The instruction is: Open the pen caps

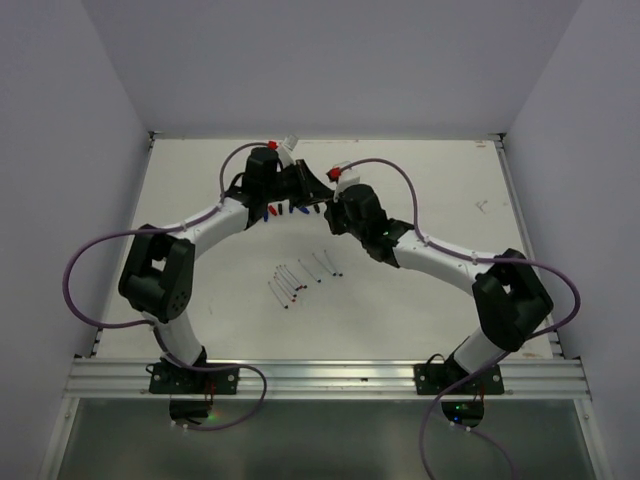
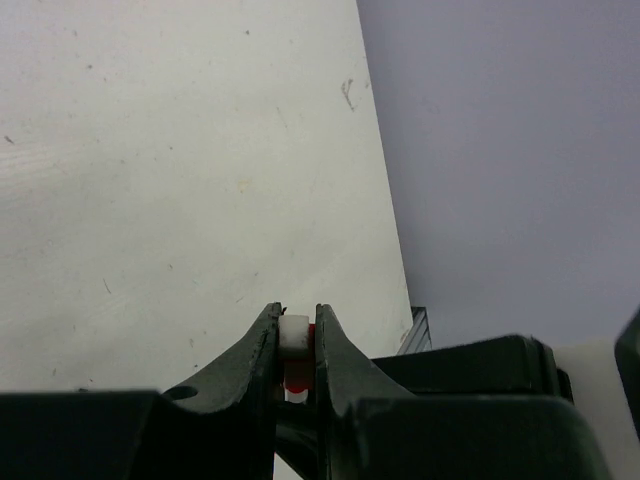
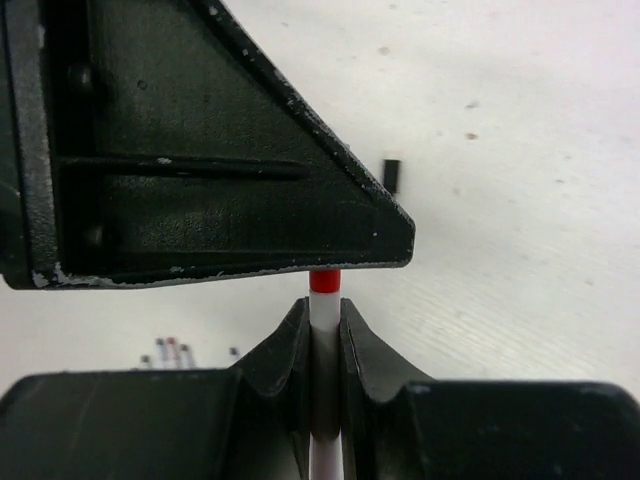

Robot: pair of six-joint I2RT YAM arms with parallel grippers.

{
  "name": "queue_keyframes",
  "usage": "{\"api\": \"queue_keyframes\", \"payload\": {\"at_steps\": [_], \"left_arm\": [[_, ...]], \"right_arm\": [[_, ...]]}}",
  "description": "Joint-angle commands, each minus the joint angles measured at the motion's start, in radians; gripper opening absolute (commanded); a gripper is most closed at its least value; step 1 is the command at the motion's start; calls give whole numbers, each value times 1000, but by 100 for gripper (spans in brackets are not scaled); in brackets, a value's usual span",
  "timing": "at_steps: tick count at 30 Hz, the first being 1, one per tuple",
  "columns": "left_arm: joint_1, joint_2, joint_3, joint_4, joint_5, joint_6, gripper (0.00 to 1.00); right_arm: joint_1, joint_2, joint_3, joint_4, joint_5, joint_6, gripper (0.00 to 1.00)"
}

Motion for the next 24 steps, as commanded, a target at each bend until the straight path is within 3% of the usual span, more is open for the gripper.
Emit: {"api": "queue_keyframes", "payload": {"at_steps": [1,4,8,11,13,15,16,18,19,24], "left_arm": [[28,-13,23,-79,-230,2,0],[29,3,17,-71,-258,-48,0],[32,23,14,-41,-264,-77,0],[32,40,11,-16,-232,-72,0],[37,31,-22,48,-180,-81,0],[47,25,-46,107,-148,-84,0],[52,20,-52,119,-123,-78,0],[66,4,-63,127,-114,-65,0],[73,0,-62,116,-109,-58,0],[112,-9,-78,124,-94,-61,0]], "right_arm": [[81,3,23,-148,388,-185,0],[126,19,9,-142,518,-234,0],[137,11,-15,-151,513,-225,0],[108,-35,-63,-107,306,-182,0],[48,-41,-63,-115,52,-133,0],[-18,-64,-119,-11,-71,-66,0],[-48,-64,-133,14,-230,-41,0],[-116,-70,-173,112,-347,34,0],[-136,-69,-186,146,-488,57,0],[-170,-9,-176,281,-752,167,0]]}}
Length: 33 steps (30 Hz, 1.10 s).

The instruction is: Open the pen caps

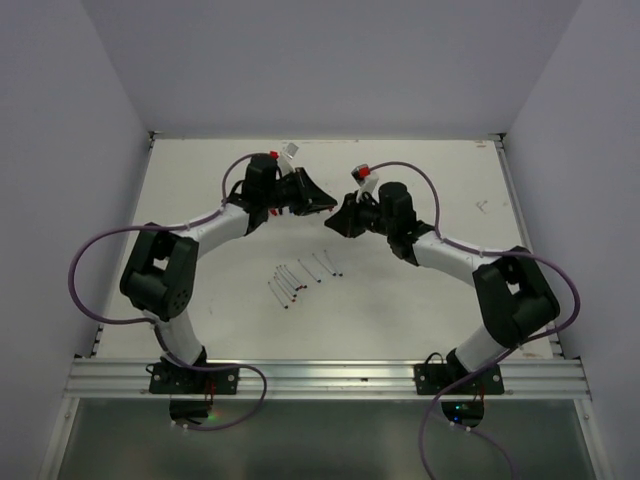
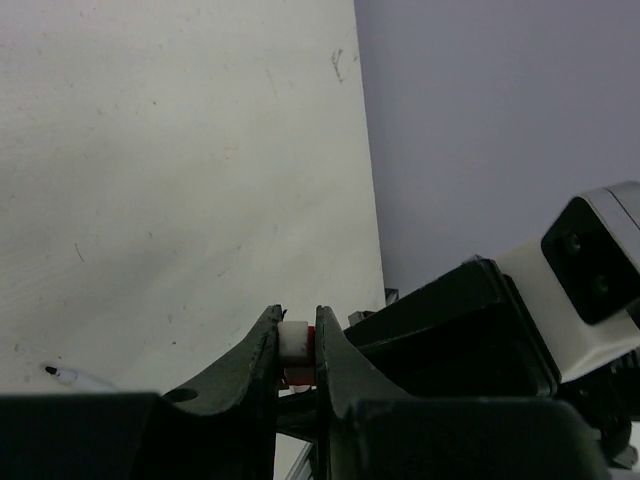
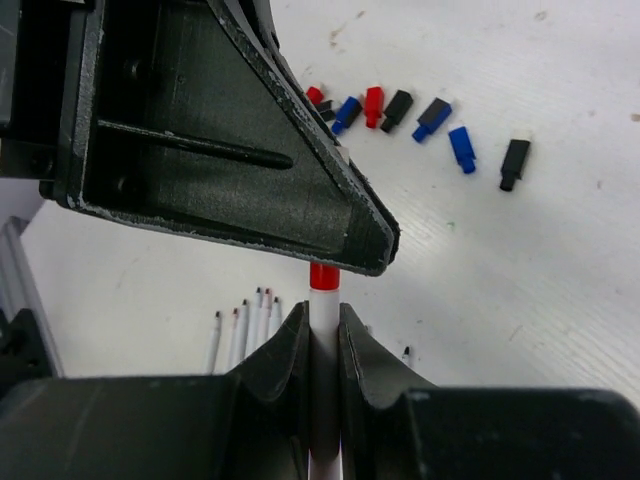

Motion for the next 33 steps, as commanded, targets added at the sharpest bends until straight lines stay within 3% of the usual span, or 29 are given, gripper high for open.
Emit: {"api": "queue_keyframes", "payload": {"at_steps": [1,6,8,10,12,15,16,18,19,23,26,29,33], "left_arm": [[125,-30,-17,90,-121,26,0],[134,-30,-33,130,-118,7,0],[137,-30,-34,141,-121,-4,0],[137,-30,-30,138,-135,-8,0],[137,-24,2,68,-185,13,0],[137,-21,41,-40,-245,45,0],[137,-21,47,-86,-294,56,0],[134,-22,74,-135,-366,84,0],[133,-27,79,-160,-391,93,0],[128,-45,96,-209,-500,130,0],[128,-54,99,-246,-542,141,0],[139,-35,123,-233,-504,150,0],[123,-42,119,-188,-488,170,0]], "right_arm": [[-18,17,-14,121,-351,123,0],[-18,68,-45,395,-543,307,0],[-17,77,-43,392,-527,311,0],[-17,60,-31,278,-465,216,0],[-6,40,-2,47,-293,110,0],[53,-4,41,-161,-53,-40,0],[70,-14,44,-191,102,-60,0],[139,-24,62,-278,270,-125,0],[165,-23,68,-297,464,-142,0],[247,14,90,-354,802,-168,0],[262,22,79,-369,918,-182,0],[256,-20,27,-329,861,-183,0],[233,17,79,-374,747,-194,0]]}}
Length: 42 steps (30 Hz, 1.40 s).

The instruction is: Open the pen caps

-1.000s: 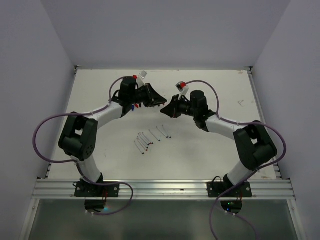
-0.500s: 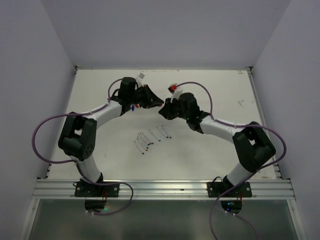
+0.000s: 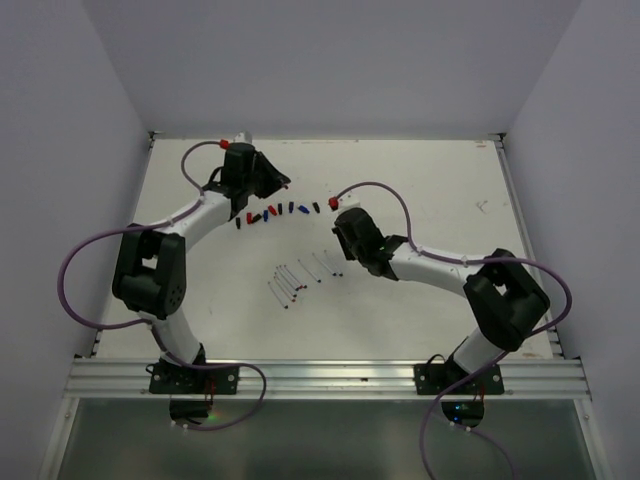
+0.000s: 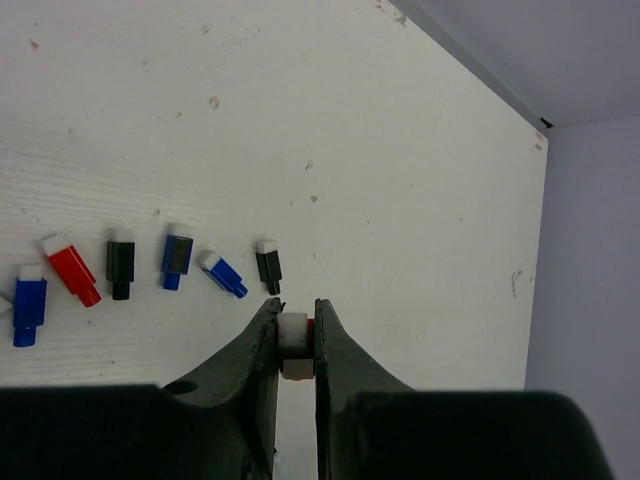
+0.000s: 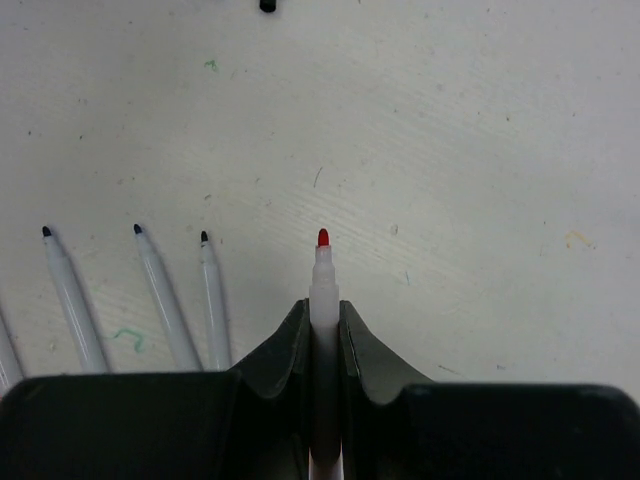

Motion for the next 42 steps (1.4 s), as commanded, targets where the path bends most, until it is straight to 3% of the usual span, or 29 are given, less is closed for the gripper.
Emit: {"api": "queue_keyframes", "payload": {"at_steps": [1,4,9,12,18,22,27,38,42], "left_arm": [[-19,-20,34,67,-5,53,0],[-37,-8,58,67,49,96,0],[-118,77,191,-84,38,219,0],[-135,95,190,-66,56,219,0],[-163,198,297,-114,90,230,0],[-178,293,404,-164,144,228,0],[-190,325,425,-152,161,219,0],[-197,351,448,-161,164,237,0],[-197,416,547,-258,116,239,0]], "right_arm": [[-19,0,45,-33,-13,-26,0],[-49,20,39,-21,-122,9,0],[-52,75,51,-19,-181,21,0],[-54,88,36,4,-196,31,0],[-54,134,33,19,-228,49,8],[-54,146,19,51,-233,52,21],[-54,143,11,65,-242,51,34],[-63,74,50,27,-222,61,40],[-121,28,85,-31,-237,95,42]]}}
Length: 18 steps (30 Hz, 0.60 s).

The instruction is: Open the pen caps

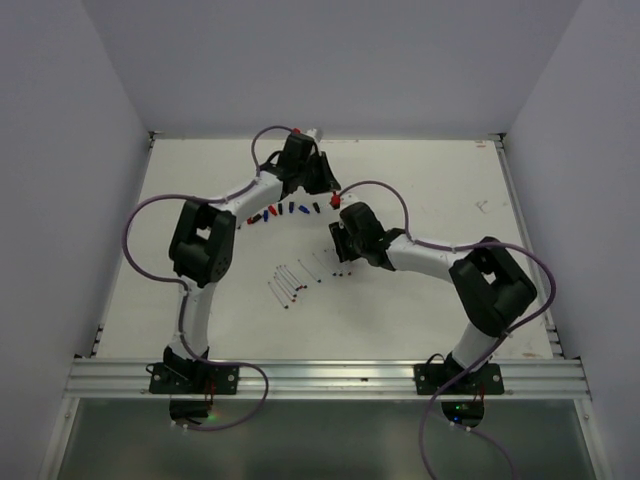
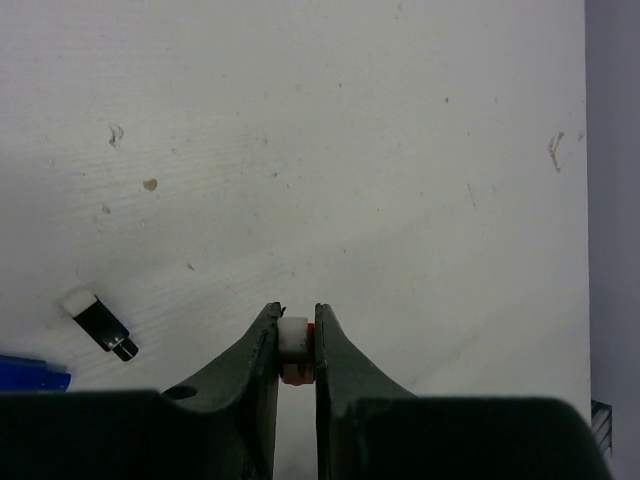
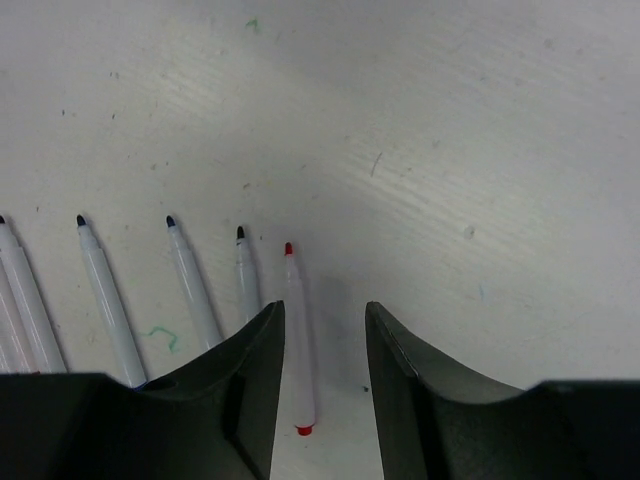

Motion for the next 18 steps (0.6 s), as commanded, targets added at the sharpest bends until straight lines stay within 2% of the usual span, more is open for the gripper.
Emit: {"api": "queue_keyframes", "payload": {"at_steps": [1,4,7,13,15,18], "left_arm": [[-4,73,118,-100,-34,36,0],[-10,126,198,-178,-87,41,0],[-11,133,191,-169,-103,24,0],[-11,144,180,-166,-105,21,13],[-11,150,180,-166,-107,21,27],[-8,172,194,-180,-102,21,32]], "right_arm": [[-74,-85,68,-29,-5,50,42],[-102,-65,117,-57,-28,53,43],[-105,-27,171,-64,-39,59,43],[-130,61,277,-46,-103,135,43],[-134,121,317,-41,-121,172,43],[-136,148,340,-29,-105,212,43]]}}
